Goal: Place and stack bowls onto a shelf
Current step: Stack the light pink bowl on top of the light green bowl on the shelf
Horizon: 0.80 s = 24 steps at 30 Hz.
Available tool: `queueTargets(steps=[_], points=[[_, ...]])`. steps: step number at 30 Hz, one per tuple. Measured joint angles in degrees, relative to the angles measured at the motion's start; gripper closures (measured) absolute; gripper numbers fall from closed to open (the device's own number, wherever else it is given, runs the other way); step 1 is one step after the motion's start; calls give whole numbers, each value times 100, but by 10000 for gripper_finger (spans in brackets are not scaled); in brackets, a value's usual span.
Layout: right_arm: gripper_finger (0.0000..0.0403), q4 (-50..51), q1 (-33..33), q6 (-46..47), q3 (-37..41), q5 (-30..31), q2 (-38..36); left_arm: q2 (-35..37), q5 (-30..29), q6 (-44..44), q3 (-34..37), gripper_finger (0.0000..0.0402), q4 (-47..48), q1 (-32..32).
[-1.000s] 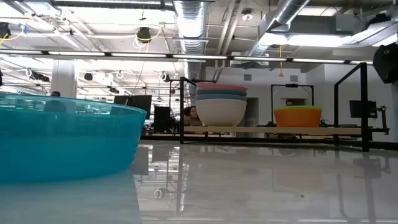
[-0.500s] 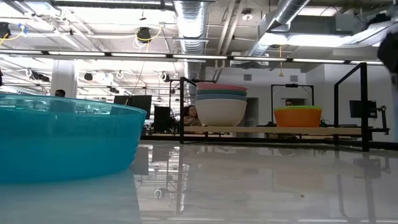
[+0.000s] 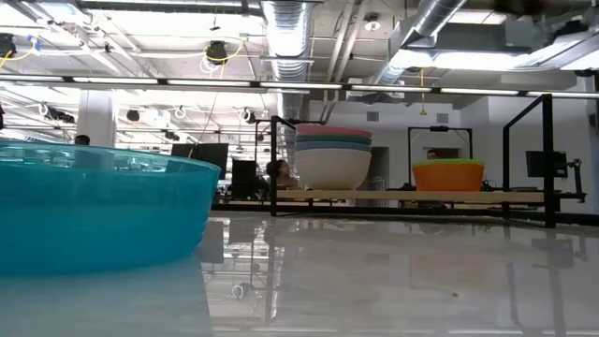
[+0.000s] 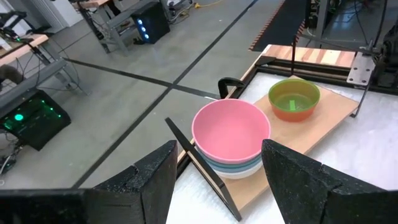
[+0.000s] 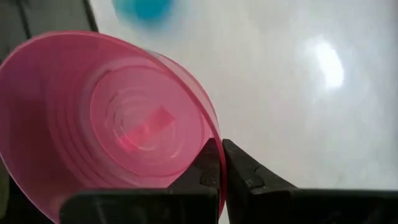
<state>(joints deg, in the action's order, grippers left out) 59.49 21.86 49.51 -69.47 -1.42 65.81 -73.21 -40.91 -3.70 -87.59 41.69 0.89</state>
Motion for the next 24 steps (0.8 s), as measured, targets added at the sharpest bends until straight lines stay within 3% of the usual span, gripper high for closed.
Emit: queueTargets(steps=[6, 9, 18, 24], points=[[379, 11, -1647, -2066, -1428, 925, -191, 2, 0, 2, 0, 180, 0, 0], [379, 10, -2656, -3036, -1984, 1089, -97, 0, 1, -34, 0, 180, 2, 0], [379, 542, -5519, -5351, -2535, 383, 581, 0, 2, -198, 0, 180, 34, 0], [379, 1358, -6722, -6506, -2538, -219, 1128, 2, -18, -405, 74, 180, 133, 0]])
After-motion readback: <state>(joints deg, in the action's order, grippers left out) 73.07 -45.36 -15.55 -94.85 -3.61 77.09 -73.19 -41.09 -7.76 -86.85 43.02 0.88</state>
